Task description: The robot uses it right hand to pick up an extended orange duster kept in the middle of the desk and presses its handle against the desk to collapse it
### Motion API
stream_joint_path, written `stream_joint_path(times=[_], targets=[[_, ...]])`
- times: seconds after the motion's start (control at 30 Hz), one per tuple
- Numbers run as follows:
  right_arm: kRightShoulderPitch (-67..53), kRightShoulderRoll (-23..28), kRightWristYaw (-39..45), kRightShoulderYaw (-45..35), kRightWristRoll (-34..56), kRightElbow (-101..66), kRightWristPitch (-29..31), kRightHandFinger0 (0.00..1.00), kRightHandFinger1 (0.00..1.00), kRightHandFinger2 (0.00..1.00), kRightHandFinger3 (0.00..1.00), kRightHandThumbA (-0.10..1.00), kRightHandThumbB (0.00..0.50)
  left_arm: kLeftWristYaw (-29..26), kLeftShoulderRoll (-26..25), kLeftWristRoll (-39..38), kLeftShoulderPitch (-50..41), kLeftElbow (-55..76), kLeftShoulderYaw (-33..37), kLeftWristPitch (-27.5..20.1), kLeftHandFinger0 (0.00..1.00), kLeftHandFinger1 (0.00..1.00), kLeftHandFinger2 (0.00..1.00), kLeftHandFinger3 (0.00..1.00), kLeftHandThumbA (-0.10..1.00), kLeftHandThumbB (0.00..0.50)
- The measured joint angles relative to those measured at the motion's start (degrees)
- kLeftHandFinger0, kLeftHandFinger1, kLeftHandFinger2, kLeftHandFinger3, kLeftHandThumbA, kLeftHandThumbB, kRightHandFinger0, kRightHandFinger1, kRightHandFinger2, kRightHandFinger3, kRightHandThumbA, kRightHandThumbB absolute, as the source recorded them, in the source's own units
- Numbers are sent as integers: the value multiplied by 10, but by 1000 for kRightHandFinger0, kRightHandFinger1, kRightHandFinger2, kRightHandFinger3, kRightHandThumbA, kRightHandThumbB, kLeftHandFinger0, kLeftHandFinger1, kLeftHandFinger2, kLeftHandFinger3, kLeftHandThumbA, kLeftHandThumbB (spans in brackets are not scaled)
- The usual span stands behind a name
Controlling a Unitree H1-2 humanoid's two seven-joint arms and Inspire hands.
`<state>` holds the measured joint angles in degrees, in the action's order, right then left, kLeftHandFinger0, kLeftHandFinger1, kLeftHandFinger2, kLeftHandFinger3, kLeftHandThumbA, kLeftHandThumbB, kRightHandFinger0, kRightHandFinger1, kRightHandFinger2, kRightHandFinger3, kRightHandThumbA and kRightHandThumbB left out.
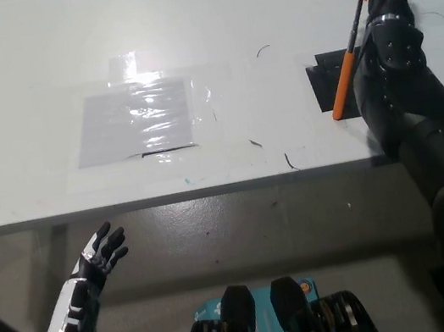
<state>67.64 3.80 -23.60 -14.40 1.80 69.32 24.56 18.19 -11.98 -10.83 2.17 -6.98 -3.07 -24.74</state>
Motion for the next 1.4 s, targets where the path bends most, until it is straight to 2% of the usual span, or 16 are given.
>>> stream_joint_path(times=[0.17,0.4,0.53,0.57,0.6,0.67,0.73,0.8,0.9,0.93,1.07,1.1,1.13,1.23,1.33,1.4], targets=[[-3,5,3,21,-3,35,14,0,0,235,319,-100,61,0,0,0,0,0,-3,0,1000,1000,1000,1000,1000,299],[-14,8,1,74,-17,47,24,0,0,195,218,-75,123,0,0,0,1,0,-4,0,1000,1000,1000,1000,1000,295],[-23,8,0,112,-29,47,29,0,10,226,225,-68,134,0,0,0,1,0,-5,0,1000,1000,1000,1000,1000,292],[-25,8,0,119,-32,47,30,6,69,282,245,10,151,0,0,0,1,0,-5,0,1000,1000,1000,1000,1000,284],[-26,8,0,124,-34,47,30,3,137,337,201,53,153,0,0,0,1,0,-5,0,1000,1000,1000,1000,1000,282],[-28,8,1,159,-47,60,32,0,145,321,9,58,193,1,0,0,1,0,-6,0,1000,1000,1000,1000,1000,283],[-31,8,5,178,-54,66,34,0,144,320,0,59,193,2,-1,0,2,0,-6,0,1000,1000,1000,1000,1000,283],[-37,8,9,195,-61,72,36,1,105,301,7,-70,150,4,-1,0,3,0,-6,0,1000,1000,1000,1000,1000,283],[-32,10,32,228,-75,85,34,0,78,280,6,-71,149,5,-1,0,3,0,-7,0,1000,1000,1000,1000,1000,281],[-31,10,38,235,-77,87,33,0,79,292,41,-76,110,5,-1,0,3,0,-7,0,1000,1000,1000,1000,1000,294],[-27,10,60,252,-86,90,21,0,126,336,54,-90,105,5,-1,0,3,0,-7,0,1000,1000,1000,1000,1000,290],[-26,10,66,255,-88,90,16,35,199,423,65,-58,129,5,-1,0,3,0,-7,0,1000,1000,1000,1000,1000,291],[-25,10,72,258,-89,90,12,76,244,427,97,25,111,5,-1,0,3,0,-7,0,1000,1000,1000,1000,1000,290],[-25,10,86,272,-95,93,-5,0,191,392,224,131,54,5,-1,0,3,0,-7,0,1000,1000,1000,1000,1000,285],[-28,9,98,291,-102,100,-22,0,185,379,225,134,53,5,-1,0,3,-1,-7,0,1000,1000,1000,1000,1000,286],[-28,9,106,301,-109,101,-34,0,233,454,297,103,52,5,-1,0,3,-1,-7,0,1000,1000,1000,1000,1000,295]])
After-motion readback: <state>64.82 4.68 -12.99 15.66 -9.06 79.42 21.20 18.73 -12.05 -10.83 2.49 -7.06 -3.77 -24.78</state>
